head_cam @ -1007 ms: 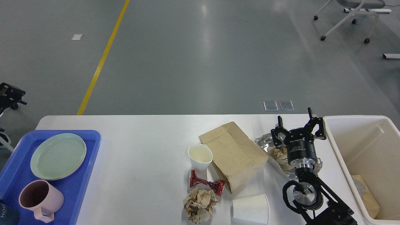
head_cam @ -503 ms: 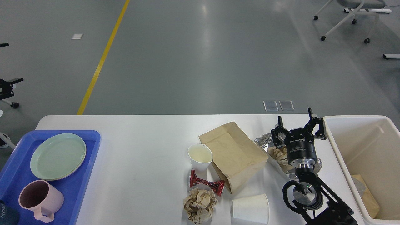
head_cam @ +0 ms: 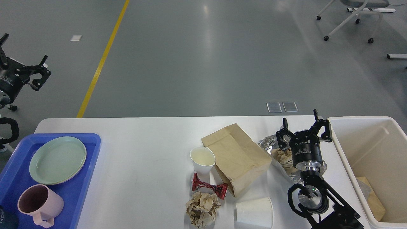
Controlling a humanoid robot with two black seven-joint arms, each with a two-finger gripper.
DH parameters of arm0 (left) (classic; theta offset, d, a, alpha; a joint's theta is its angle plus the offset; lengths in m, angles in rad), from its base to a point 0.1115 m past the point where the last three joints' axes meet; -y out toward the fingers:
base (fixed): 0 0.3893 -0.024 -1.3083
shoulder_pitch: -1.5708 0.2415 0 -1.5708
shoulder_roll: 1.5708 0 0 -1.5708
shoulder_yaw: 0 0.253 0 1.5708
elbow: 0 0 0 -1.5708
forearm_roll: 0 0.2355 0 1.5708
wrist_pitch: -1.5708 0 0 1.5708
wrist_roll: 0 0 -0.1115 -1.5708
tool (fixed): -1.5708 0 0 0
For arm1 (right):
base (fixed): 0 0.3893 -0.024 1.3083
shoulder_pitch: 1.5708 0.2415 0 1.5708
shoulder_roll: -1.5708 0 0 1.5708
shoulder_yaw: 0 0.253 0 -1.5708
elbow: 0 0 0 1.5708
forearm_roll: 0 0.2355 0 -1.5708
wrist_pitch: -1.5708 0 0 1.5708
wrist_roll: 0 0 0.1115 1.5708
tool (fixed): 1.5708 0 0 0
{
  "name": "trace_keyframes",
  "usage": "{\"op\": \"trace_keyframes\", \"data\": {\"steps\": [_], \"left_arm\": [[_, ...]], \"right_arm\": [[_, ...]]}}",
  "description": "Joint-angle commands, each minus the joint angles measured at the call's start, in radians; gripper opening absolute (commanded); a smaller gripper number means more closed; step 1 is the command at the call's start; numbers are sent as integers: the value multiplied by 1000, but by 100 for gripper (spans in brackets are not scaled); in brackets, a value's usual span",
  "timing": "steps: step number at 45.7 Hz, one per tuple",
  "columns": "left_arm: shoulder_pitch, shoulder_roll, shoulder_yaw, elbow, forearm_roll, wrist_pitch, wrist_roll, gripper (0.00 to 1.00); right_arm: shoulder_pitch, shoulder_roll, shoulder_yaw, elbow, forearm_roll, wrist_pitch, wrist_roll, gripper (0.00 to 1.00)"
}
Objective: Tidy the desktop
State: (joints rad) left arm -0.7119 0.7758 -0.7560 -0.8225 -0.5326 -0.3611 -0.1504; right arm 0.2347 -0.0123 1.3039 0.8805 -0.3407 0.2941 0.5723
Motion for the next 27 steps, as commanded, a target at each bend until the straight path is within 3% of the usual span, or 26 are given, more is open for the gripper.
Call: {"op": "trace_keyframes", "data": {"steps": [1,5,10,13,27], "left_arm": [[35,-70,-137,6,2,-9,-26,96],[57,-121,-166,36,29,-27,-81,96],[81,-171,-177,82,43,-108,-139,96],[127,-194,-180,100,43,-137,-146,96],[153,-297,-163,206,45,-131,-143,96]], "right_arm": [[0,0,0,0,0,0,0,100],[0,0,0,0,0,-1,0,100],[0,0,-2,0,0,-1,0,100],[0,0,0,0,0,0,0,100],[0,0,0,0,0,-1,0,100]]}}
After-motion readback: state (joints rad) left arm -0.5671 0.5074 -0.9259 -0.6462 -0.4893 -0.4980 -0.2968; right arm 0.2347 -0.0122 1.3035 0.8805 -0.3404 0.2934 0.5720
